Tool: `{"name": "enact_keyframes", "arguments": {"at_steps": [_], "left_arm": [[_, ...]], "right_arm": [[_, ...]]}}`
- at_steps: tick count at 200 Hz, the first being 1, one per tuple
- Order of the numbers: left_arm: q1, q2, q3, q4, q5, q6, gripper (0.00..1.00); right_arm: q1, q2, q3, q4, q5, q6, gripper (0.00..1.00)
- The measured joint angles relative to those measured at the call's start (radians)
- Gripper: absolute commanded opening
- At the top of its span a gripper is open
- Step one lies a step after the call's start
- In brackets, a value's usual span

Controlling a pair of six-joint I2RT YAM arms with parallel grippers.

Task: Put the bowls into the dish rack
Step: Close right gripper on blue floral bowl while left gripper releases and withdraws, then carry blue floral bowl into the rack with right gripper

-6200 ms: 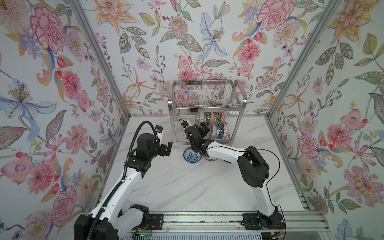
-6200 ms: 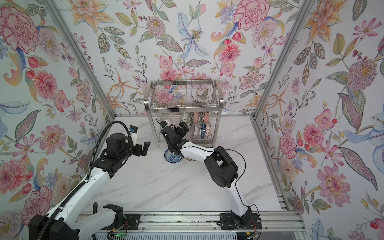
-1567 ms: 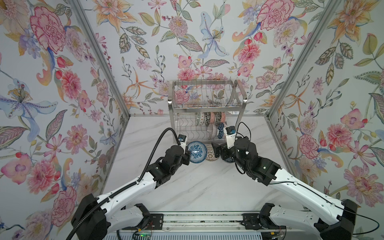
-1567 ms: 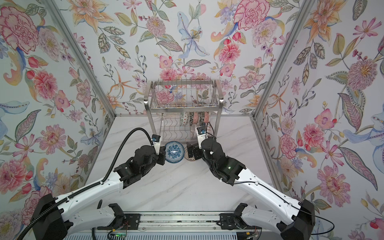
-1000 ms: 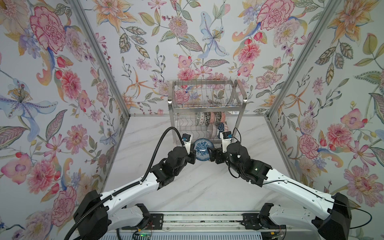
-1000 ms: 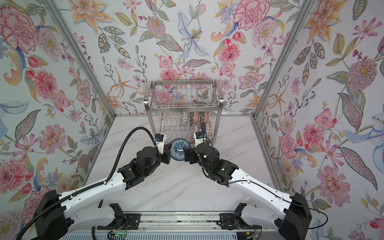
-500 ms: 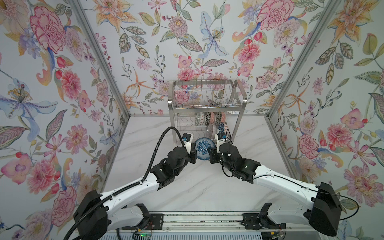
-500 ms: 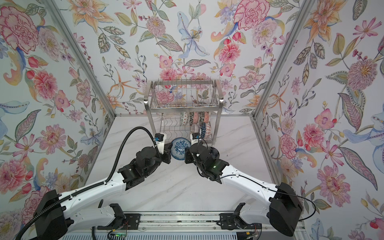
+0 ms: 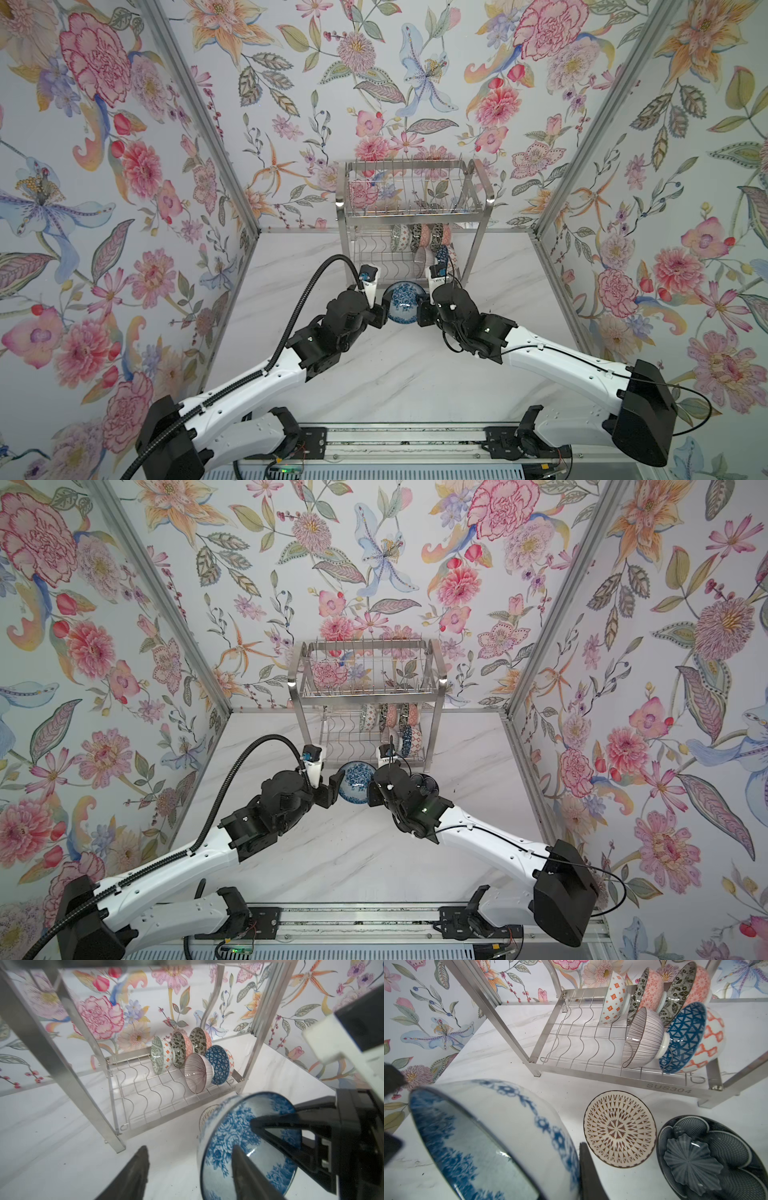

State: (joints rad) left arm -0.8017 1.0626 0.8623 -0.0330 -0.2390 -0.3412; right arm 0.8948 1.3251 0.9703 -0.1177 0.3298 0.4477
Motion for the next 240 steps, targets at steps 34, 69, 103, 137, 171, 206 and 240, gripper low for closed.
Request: {"name": "enact_keyframes", "arguments": {"at_steps": [34, 69, 103, 137, 171, 206, 240], "left_arm": [[0.191, -0.06, 0.132, -0.191, 0.051, 0.083, 0.99], [0.284, -0.06, 0.148, -0.319, 0.09, 0.179, 0.99], [0.404, -0.063, 0.089, -0.329, 0.16, 0.232, 0.99], [0.459, -0.061, 0.035, -0.309, 0.211, 0.267, 0.99], [0.502, -0.062, 0.003, -0.272, 0.272, 0.275, 0.99], [0.533, -0.069, -0.011, -0.247, 0.316, 0.275, 0.99], [0.557, -0.086, -0.014, -0.229, 0.341, 0.275, 0.99]], "right_arm": [[0.0, 0.093, 0.137, -0.068, 0.08, -0.087, 0.0], [0.0, 0.22, 0.283, -0.124, 0.212, -0.18, 0.0], [-0.002, 0.36, 0.412, -0.173, 0.34, -0.274, 0.0], [-0.011, 0.487, 0.526, -0.194, 0.452, -0.373, 0.0], [-0.028, 0.593, 0.63, -0.208, 0.523, -0.452, 0.0], [-0.05, 0.708, 0.761, -0.205, 0.565, -0.518, 0.0], [-0.066, 0.811, 0.857, -0.203, 0.605, -0.575, 0.0]]}}
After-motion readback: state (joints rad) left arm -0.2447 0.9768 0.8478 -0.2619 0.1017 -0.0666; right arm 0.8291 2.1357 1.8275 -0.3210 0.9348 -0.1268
